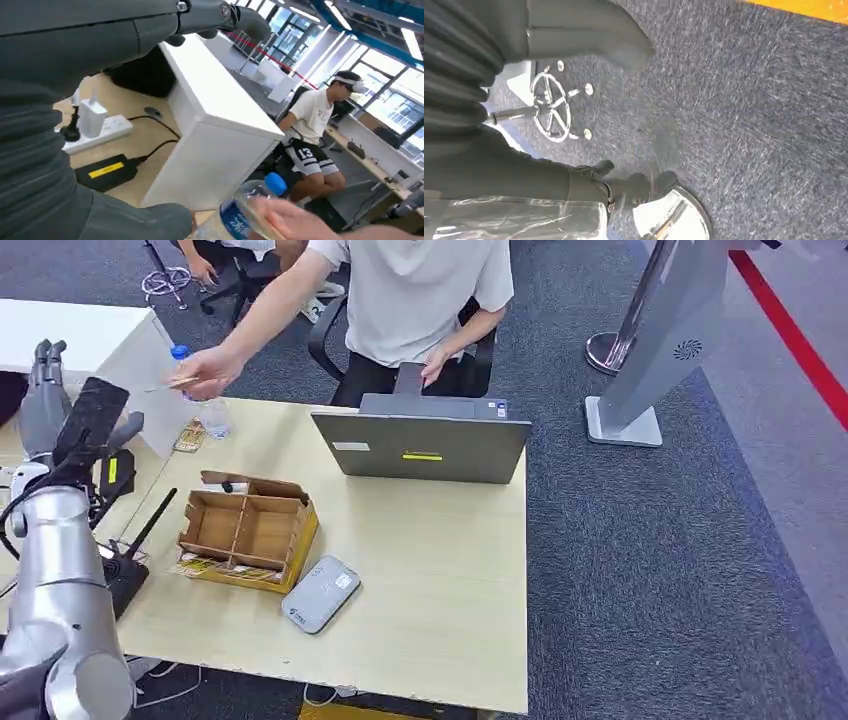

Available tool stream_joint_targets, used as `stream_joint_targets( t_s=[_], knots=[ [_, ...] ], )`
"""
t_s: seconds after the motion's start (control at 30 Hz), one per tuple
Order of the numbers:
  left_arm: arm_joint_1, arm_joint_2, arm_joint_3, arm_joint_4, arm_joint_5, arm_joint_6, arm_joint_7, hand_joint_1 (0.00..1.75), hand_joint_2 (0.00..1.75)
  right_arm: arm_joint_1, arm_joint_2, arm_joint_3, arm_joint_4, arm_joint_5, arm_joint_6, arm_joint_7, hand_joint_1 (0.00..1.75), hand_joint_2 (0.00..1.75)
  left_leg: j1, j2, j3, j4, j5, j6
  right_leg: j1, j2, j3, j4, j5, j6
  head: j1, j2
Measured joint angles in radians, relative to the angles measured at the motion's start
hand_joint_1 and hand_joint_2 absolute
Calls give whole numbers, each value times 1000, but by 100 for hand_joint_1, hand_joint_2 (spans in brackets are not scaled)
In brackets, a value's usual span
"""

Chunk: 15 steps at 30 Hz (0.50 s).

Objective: Pass the card to the sensor for recognition and then transmit it.

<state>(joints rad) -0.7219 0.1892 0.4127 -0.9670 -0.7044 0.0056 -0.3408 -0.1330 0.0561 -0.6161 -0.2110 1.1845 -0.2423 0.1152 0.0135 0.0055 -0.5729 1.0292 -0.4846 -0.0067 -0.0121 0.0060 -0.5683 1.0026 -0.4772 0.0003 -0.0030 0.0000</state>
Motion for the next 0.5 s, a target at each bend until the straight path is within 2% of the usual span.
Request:
stream_joint_targets(
  t_s=[0.2,0.23,0.27,0.5],
  knots=[
    [-76,-30,-155,0,-132,64,60,0,175,-1,3,-21,3,0,16,0,0,0,0,0,0,0,0,0,0,0,0,0,0,0,0,0],
    [-89,-34,-180,0,-162,78,73,98,175,-1,5,-25,3,0,22,0,0,0,0,0,0,0,0,0,0,0,0,0,0,0,0,0],
    [-101,-39,-204,0,-184,89,83,175,175,-1,5,-27,3,0,25,0,0,0,0,0,0,0,0,0,0,0,0,0,0,0,0,0],
    [-178,-70,-371,1,-337,164,155,175,175,0,8,-50,5,7,46,0,0,0,0,0,-1,1,0,0,0,0,-1,0,0,0,0,0]
  ],
)
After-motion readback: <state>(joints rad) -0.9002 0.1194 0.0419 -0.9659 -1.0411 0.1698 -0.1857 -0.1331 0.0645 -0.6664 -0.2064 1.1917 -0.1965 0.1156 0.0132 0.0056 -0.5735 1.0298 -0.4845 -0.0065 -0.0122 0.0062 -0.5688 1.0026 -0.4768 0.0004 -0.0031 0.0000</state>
